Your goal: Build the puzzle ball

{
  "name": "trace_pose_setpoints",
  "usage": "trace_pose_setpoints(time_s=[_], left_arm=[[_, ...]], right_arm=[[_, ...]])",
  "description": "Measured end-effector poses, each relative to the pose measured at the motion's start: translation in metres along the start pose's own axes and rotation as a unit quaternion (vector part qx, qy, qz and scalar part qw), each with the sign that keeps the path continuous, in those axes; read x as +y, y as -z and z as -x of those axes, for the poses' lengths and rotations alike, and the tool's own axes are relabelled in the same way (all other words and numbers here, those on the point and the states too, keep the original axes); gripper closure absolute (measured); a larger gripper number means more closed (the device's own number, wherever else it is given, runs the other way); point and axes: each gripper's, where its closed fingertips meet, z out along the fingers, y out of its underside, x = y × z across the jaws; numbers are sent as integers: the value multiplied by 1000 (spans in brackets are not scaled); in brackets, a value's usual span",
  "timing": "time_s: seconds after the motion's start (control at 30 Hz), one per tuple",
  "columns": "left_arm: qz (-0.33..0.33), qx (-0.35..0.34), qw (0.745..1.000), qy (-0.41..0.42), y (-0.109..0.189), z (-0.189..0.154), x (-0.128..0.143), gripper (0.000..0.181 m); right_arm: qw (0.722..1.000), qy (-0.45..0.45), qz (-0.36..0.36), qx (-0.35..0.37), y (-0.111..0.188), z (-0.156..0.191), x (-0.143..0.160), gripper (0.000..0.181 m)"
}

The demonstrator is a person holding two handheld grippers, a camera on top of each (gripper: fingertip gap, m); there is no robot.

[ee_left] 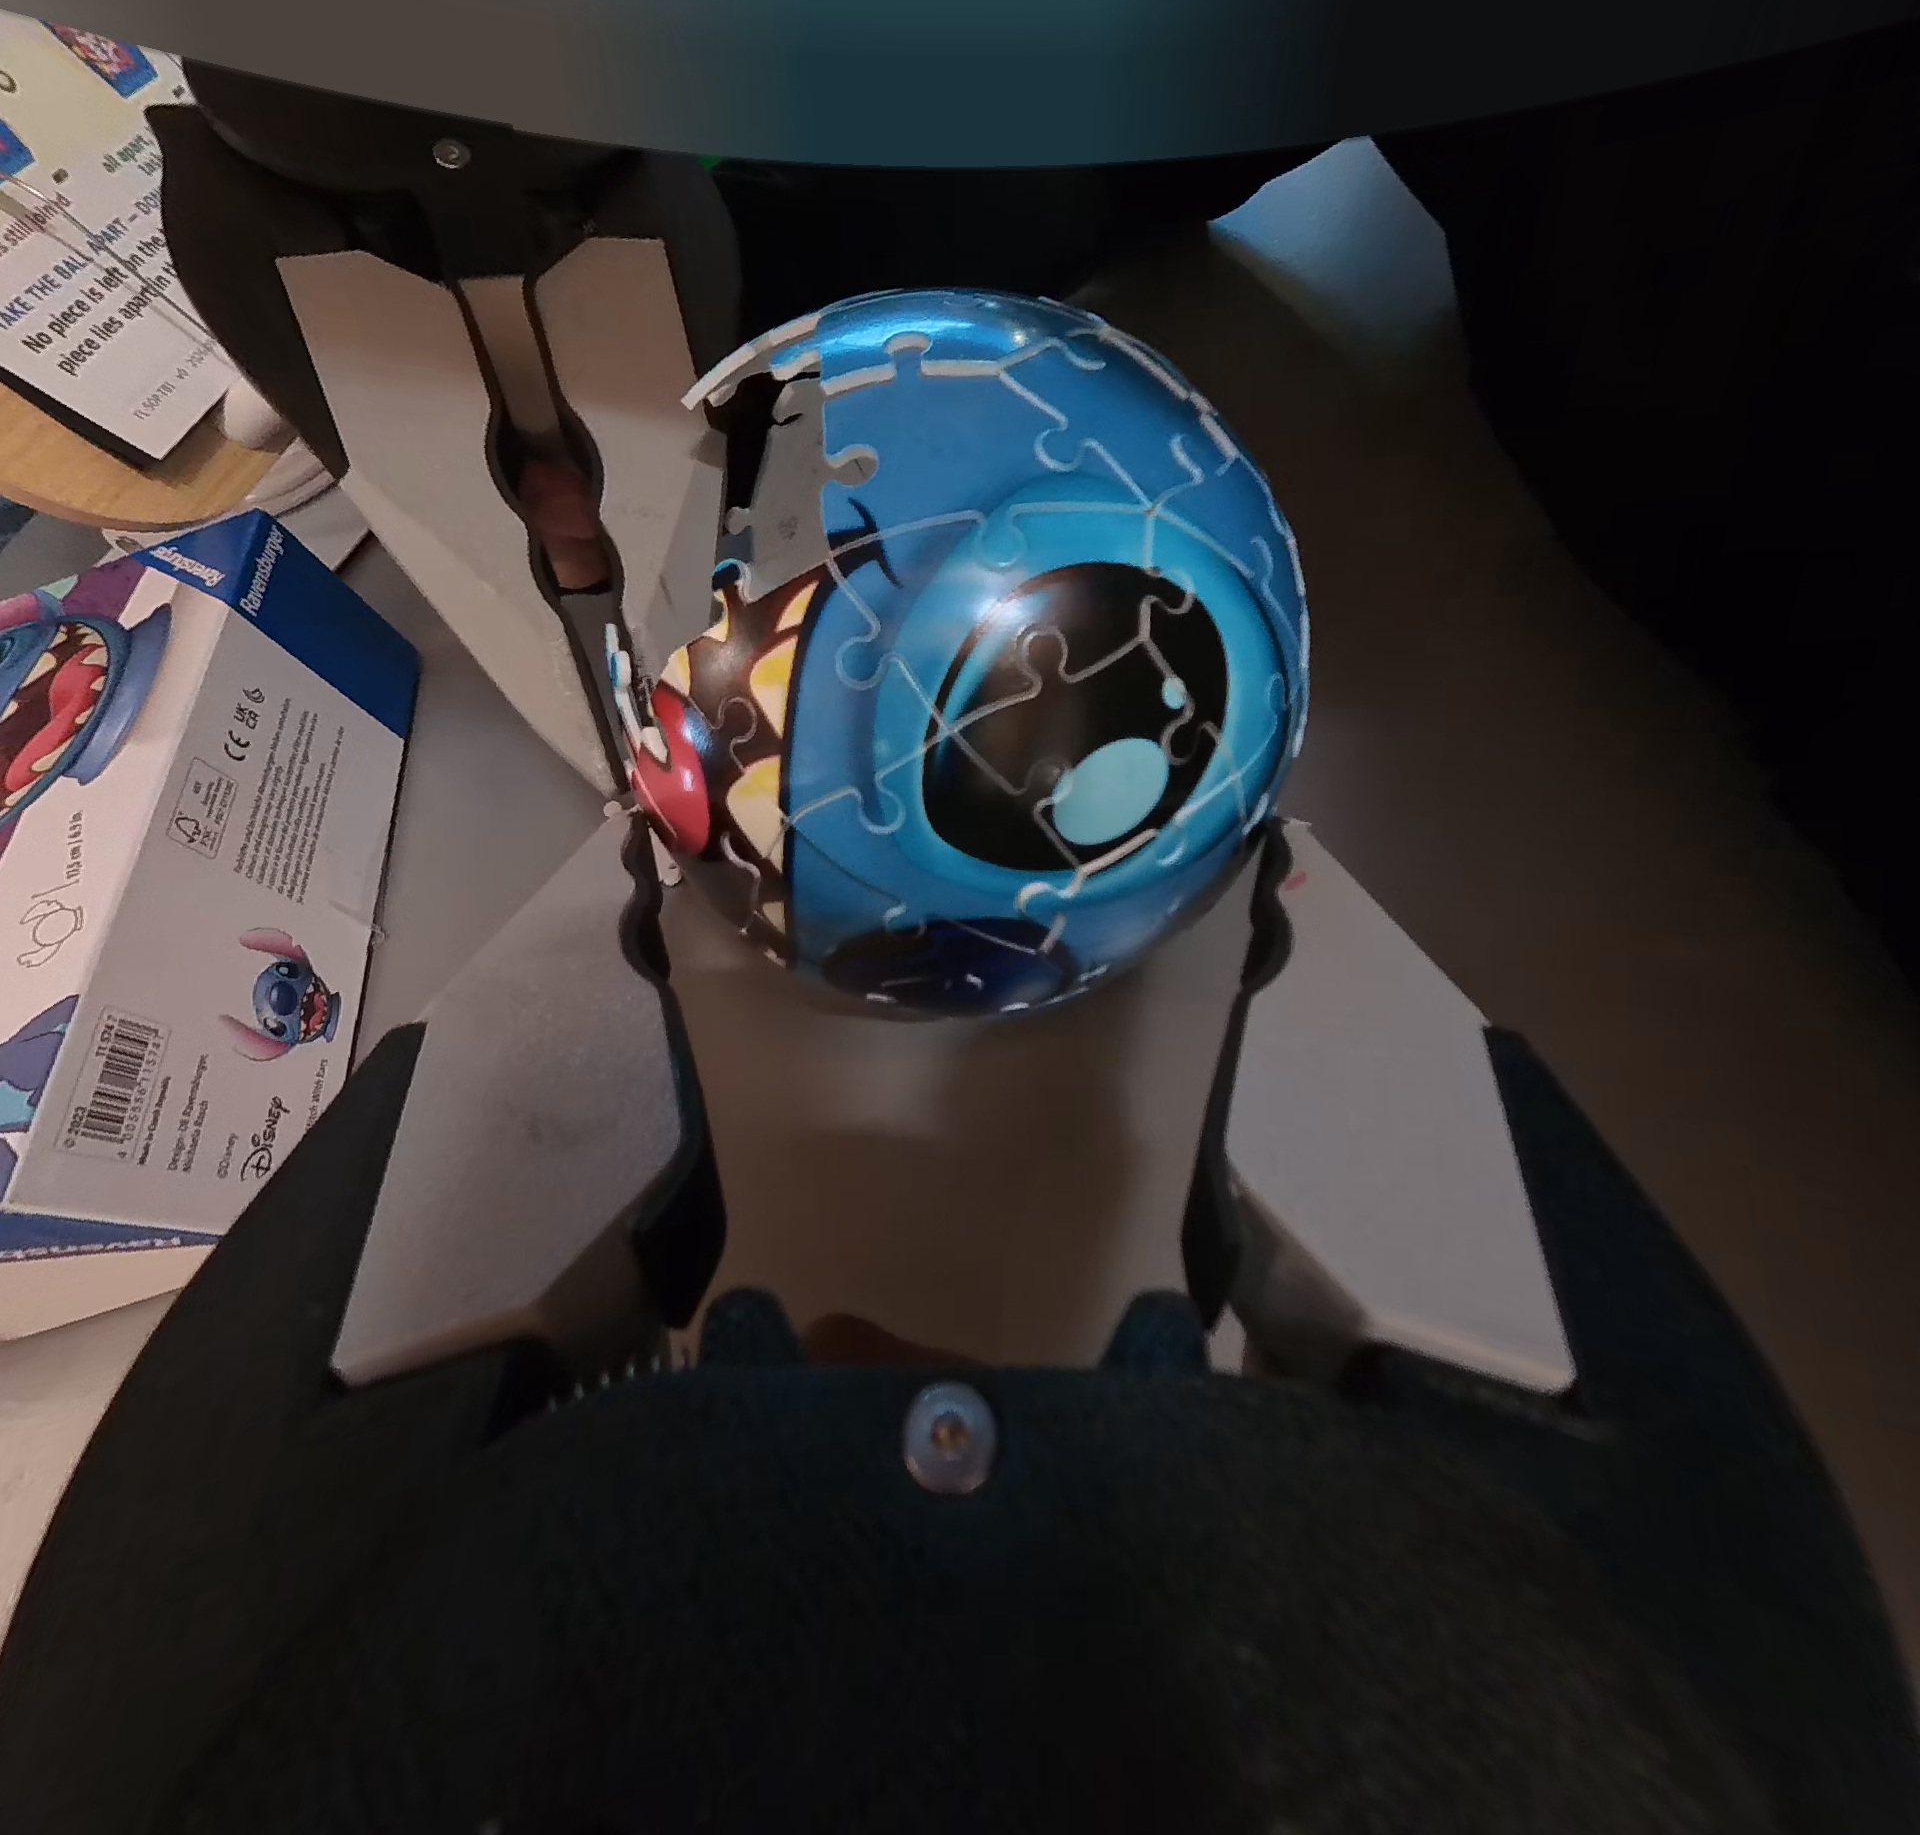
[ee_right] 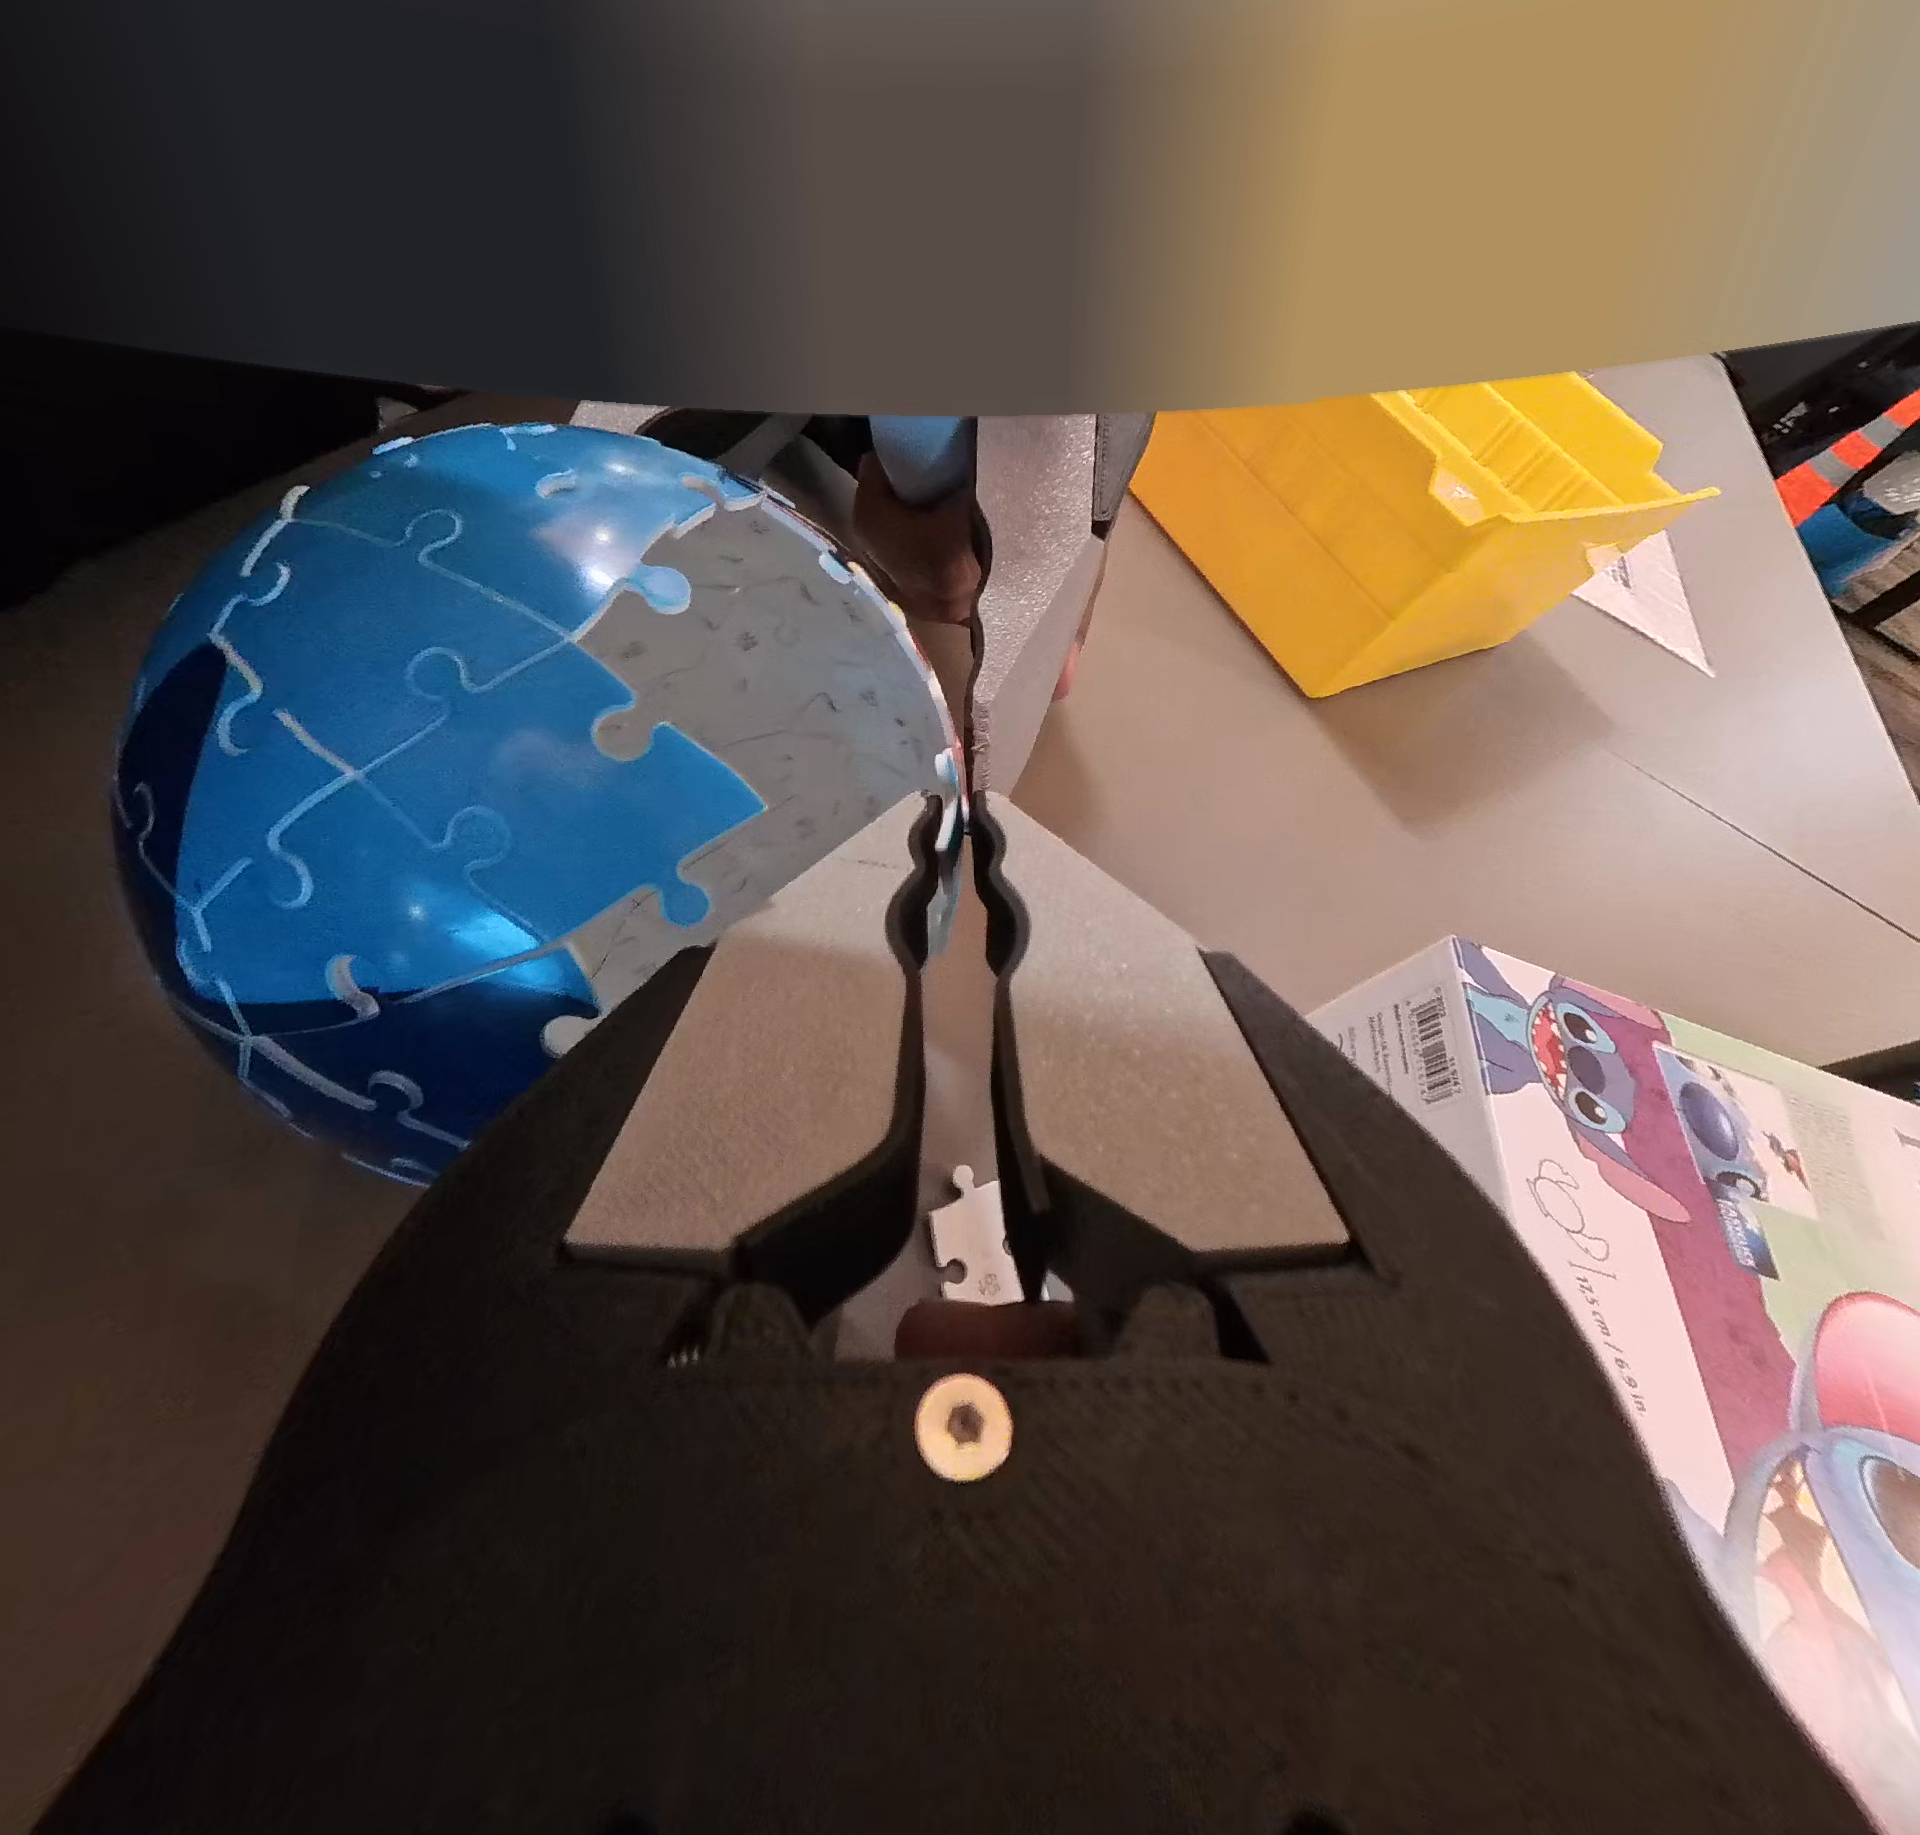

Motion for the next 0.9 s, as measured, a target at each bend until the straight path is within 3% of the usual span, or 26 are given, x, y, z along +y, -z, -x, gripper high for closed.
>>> trace_pose_setpoints(time_s=[0.9], left_arm=[[3,3,1000,-2,-2,-3,-1,68]], right_arm=[[998,-57,-23,-14,0,2,0,181]])
